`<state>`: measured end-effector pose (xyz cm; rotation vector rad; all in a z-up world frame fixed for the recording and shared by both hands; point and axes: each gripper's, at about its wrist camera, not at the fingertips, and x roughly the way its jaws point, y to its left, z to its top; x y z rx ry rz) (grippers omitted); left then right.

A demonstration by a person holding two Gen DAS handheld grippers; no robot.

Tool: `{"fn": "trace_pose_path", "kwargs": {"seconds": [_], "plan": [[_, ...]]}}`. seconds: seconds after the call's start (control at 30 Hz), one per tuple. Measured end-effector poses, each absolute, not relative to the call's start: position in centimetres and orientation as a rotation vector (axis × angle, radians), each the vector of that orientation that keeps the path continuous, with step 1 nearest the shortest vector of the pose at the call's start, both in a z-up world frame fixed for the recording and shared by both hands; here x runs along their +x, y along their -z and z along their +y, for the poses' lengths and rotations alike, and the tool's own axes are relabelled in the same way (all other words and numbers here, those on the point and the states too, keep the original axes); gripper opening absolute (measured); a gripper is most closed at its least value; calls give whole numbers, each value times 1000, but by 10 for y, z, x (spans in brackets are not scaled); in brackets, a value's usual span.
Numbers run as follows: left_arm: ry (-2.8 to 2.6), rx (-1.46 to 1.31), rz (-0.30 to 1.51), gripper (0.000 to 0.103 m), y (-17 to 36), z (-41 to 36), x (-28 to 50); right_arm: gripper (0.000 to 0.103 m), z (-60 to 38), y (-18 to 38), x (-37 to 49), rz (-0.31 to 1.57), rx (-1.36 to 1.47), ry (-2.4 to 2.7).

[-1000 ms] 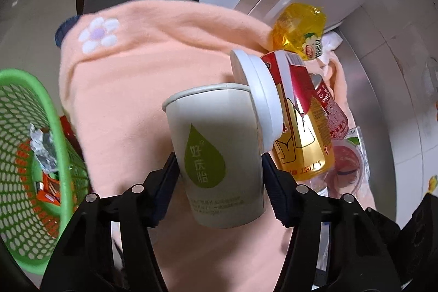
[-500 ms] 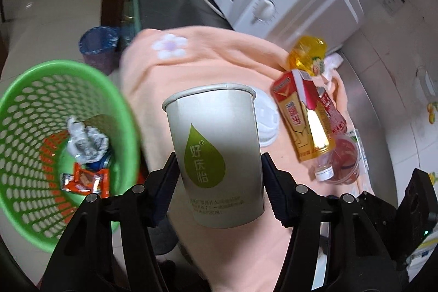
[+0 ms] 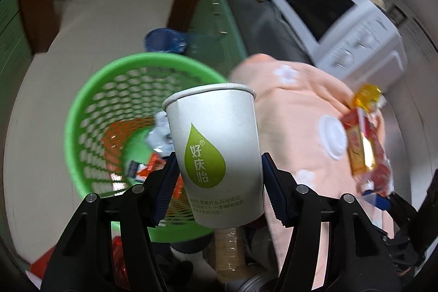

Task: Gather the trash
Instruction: 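Carry the paper cup into the basket with the left tool while the right tool drops the clear cup there, then return the right tool to the blanket and grasp the yellow plastic bag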

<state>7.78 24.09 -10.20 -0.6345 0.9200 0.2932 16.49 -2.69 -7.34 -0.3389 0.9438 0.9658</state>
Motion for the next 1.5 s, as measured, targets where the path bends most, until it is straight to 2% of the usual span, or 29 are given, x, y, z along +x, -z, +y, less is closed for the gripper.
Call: {"fn": "trace_pose_path", "kwargs": {"seconds": [0.17, 0.27, 0.43, 0.53, 1.0, 1.1, 1.17, 1.5], "plan": [[-367, -664, 947, 62, 117, 266, 64, 60, 3, 73, 167, 942, -334, -996], [-392, -697, 947, 69, 123, 277, 54, 60, 18, 73, 168, 944, -327, -1011], [-422, -734, 941, 70, 129, 288, 41, 60, 44, 74, 168, 949, -331, -1033], [-441, -748, 933, 75, 129, 290, 31, 61, 61, 77, 170, 959, -324, -1042], [-510, -786, 858, 77, 109, 306, -8, 61, 123, 104, 170, 1014, -290, -1069], [-514, -790, 847, 78, 105, 307, -11, 63, 127, 105, 169, 1018, -270, -1081], [-516, -790, 840, 79, 103, 307, -14, 74, 129, 101, 168, 1008, -251, -1086], [-473, -773, 852, 79, 98, 290, -2, 76, 89, 70, 162, 914, -272, -1049]]}}
